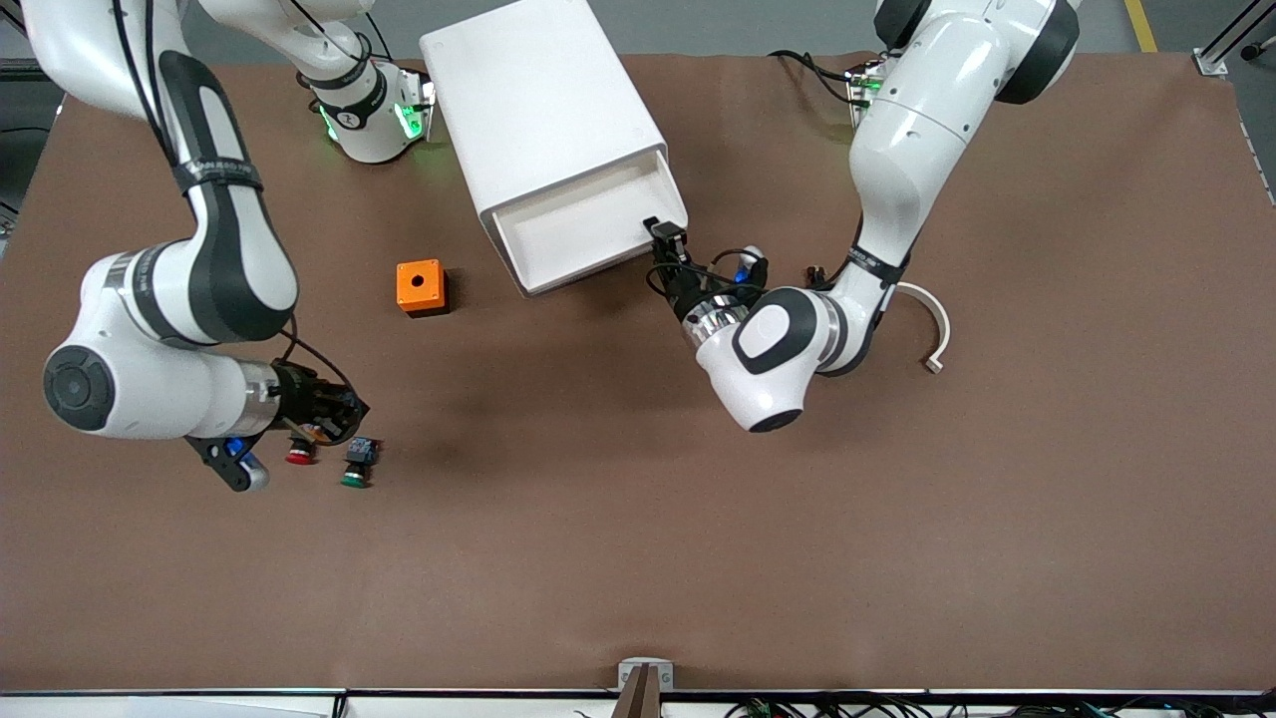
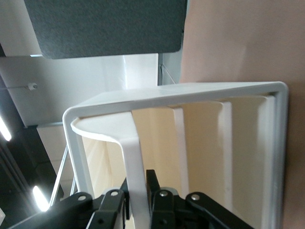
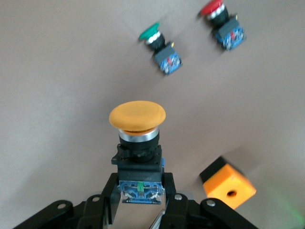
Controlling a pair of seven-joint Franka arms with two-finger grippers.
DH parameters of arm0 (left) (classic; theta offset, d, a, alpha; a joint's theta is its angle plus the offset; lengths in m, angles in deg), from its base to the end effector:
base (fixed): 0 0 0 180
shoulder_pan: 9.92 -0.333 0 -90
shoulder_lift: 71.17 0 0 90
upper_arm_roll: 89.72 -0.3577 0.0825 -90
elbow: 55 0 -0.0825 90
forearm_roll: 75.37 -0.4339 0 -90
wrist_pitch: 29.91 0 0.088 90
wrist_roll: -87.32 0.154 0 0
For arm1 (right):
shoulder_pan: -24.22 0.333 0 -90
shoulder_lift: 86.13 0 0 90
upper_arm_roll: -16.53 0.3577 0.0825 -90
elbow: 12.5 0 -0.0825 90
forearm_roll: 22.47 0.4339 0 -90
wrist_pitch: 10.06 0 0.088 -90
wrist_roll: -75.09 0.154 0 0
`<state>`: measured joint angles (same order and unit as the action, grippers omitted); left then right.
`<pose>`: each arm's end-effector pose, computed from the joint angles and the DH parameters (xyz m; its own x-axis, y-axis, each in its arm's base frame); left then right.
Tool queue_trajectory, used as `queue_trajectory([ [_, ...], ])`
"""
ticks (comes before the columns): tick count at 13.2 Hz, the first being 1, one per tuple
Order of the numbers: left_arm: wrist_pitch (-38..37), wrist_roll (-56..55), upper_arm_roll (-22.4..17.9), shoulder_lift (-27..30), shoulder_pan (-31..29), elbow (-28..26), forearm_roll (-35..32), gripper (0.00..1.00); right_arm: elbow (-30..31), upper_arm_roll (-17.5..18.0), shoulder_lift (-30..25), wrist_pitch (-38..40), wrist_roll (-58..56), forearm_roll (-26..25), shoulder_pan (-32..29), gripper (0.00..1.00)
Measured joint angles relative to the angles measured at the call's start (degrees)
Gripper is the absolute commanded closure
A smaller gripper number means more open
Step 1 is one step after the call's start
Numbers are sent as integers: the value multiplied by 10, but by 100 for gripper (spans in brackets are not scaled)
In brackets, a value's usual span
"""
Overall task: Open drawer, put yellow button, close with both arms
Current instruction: 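Pull the drawer open with the left gripper while the right gripper lifts the button, then carry the yellow button into the open drawer and open the right gripper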
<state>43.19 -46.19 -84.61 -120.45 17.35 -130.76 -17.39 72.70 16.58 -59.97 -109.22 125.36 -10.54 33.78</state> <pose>0.5307 -0.4923 0.2361 -0.4354 0.8969 -0.0773 0.2083 0.0168 -0.9779 0.7056 0.1483 0.3702 0.6871 -0.6681 -0.2855 -0.6875 -0.7250 0.0417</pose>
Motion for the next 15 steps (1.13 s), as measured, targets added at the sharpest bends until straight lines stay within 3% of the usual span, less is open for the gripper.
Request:
queue_trajectory([
  [4,6,1,-1,-1,-18,3,0,82,0,10,-25,30,110,31,45,93],
  [5,9,1,-1,-1,-20,3,0,70,0,13,-28,40,130,54,49,93],
  [7,15,1,-1,-1,-20,3,0,30,0,16,-32,53,162,80,59,94],
  [8,22,1,-2,-3,-20,3,0,16,0,17,-34,54,185,87,68,95],
  [9,29,4,-2,-6,-21,3,0,8,0,17,-35,54,211,99,79,95],
  [11,38,27,-3,-9,-22,4,1,1,0,18,-38,53,259,124,105,95],
  [15,39,159,-3,-9,-25,18,2,1,0,19,-55,31,374,138,167,96],
])
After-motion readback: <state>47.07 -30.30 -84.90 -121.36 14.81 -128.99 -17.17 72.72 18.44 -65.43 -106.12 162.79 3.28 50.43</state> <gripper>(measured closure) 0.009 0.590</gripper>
